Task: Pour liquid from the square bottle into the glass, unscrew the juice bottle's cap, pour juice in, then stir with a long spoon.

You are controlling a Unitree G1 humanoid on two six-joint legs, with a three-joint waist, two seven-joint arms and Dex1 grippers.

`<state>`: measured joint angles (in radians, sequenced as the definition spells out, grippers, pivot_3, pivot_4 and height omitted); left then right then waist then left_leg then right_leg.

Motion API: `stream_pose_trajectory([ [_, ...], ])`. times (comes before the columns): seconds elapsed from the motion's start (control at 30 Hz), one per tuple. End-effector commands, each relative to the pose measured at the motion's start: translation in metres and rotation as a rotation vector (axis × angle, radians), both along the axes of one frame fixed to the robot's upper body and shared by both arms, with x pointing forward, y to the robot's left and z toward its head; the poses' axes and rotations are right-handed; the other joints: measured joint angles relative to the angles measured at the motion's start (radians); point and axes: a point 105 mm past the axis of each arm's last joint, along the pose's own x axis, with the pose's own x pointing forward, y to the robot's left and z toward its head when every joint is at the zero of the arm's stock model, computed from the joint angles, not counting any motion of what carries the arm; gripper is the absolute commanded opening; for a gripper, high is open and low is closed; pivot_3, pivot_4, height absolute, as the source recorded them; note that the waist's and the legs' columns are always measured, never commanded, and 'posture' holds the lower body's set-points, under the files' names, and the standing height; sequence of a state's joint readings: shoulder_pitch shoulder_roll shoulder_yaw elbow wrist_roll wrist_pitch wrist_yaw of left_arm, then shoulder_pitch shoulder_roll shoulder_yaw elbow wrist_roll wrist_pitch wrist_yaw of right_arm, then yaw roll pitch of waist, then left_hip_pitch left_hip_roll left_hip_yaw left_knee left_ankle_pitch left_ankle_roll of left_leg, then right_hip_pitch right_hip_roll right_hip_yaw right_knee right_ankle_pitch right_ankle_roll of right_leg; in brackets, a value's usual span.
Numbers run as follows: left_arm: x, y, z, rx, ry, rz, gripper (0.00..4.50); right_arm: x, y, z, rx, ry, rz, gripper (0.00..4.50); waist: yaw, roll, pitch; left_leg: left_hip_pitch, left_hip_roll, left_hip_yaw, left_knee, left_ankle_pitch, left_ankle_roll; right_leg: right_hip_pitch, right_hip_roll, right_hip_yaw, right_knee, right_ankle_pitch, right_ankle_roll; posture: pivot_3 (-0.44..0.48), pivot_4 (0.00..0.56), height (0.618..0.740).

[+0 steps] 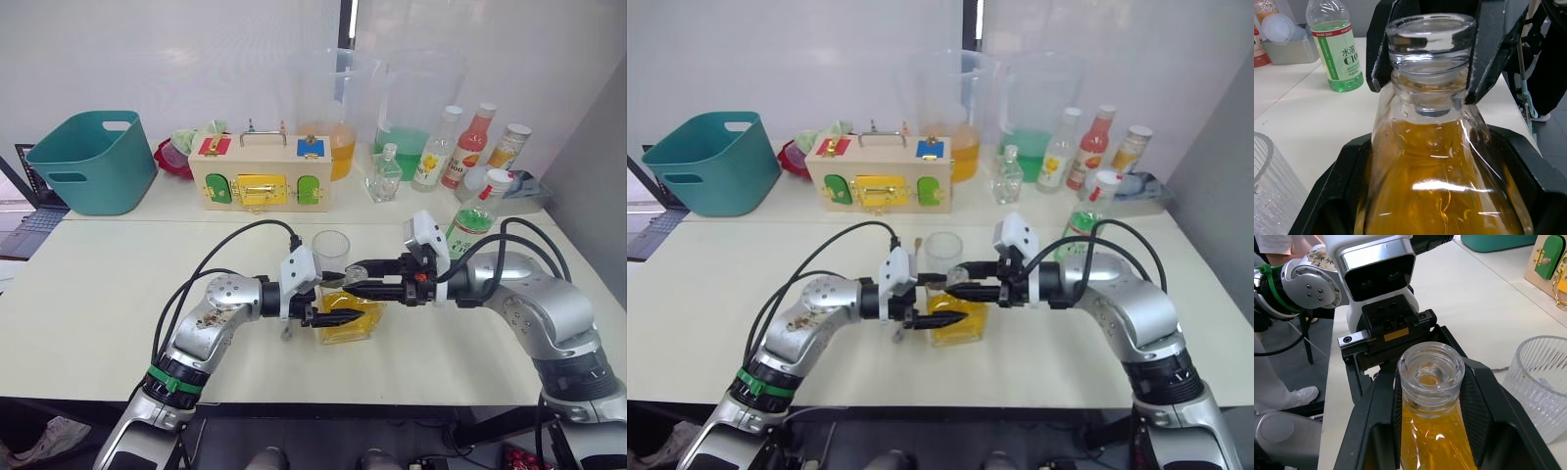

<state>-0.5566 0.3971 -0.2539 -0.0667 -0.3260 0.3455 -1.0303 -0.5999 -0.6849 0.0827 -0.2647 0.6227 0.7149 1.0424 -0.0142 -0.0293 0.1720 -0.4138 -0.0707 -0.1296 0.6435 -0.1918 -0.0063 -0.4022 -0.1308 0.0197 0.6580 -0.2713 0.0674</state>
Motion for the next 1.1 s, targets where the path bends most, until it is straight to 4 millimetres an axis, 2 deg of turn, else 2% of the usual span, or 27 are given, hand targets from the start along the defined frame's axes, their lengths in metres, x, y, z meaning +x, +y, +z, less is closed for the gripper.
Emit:
stream_pose_trajectory([
  [0.03,-0.002,-0.002,-0.006,0.036,-0.018,-0.004,2.80,-0.003,-0.002,0.013,0.065,-0.007,0.011,1.10,0.000,0.000,0.000,0.000,0.000,0.000,0.000,0.000,0.000,0.000,0.000,0.000,0.000,0.000,0.000,0.000,0.150,0.740],
  [0.17,-0.001,0.001,-0.008,0.046,-0.020,0.005,2.80,-0.001,-0.003,0.014,0.073,-0.008,-0.006,1.10,0.000,0.000,0.000,0.000,0.000,0.000,0.000,0.000,0.000,0.000,0.000,0.000,0.000,0.000,0.000,0.000,0.150,0.740],
  [0.33,-0.003,0.002,-0.010,0.051,-0.012,0.003,2.80,0.000,-0.002,0.026,0.079,-0.146,0.013,1.10,0.000,0.000,0.000,0.000,0.000,0.000,0.000,0.000,0.000,0.000,0.000,0.000,0.000,0.000,0.000,0.000,0.150,0.740],
  [0.53,-0.003,0.001,-0.012,0.072,-0.023,-0.003,2.80,-0.002,-0.001,0.035,0.090,-0.184,0.037,1.10,-0.001,0.000,0.000,0.000,0.000,0.000,0.000,0.000,0.000,0.000,0.000,0.000,0.000,0.000,0.000,0.000,0.150,0.740],
  [0.67,-0.003,0.001,-0.014,0.080,-0.022,-0.003,2.80,-0.006,-0.005,0.024,0.056,-0.004,0.023,1.10,-0.001,0.000,0.000,0.000,0.000,0.000,0.000,0.000,0.000,0.000,0.000,0.000,0.000,0.000,0.000,0.000,0.150,0.740],
  [0.77,-0.003,0.002,-0.014,0.076,-0.013,-0.001,2.80,-0.007,-0.006,0.024,0.054,0.036,0.018,1.10,0.000,0.000,0.000,0.000,0.000,0.000,0.000,0.000,0.000,0.000,0.000,0.000,0.000,0.000,0.000,0.000,0.150,0.740],
  [0.93,-0.004,0.003,-0.017,0.081,-0.003,-0.006,2.80,-0.010,-0.003,0.050,0.151,-0.131,0.035,1.10,-0.001,0.000,0.000,-0.001,0.000,0.000,0.000,0.000,0.000,-0.001,0.000,0.000,0.000,0.000,0.000,0.000,0.150,0.740],
  [1.1,-0.004,0.003,-0.018,0.084,-0.001,-0.007,2.80,-0.013,-0.001,0.055,0.161,-0.202,0.062,1.10,-0.004,0.000,0.000,-0.001,0.000,0.000,0.000,0.000,0.000,-0.002,0.000,0.000,0.001,0.000,0.000,0.000,0.150,0.740],
])
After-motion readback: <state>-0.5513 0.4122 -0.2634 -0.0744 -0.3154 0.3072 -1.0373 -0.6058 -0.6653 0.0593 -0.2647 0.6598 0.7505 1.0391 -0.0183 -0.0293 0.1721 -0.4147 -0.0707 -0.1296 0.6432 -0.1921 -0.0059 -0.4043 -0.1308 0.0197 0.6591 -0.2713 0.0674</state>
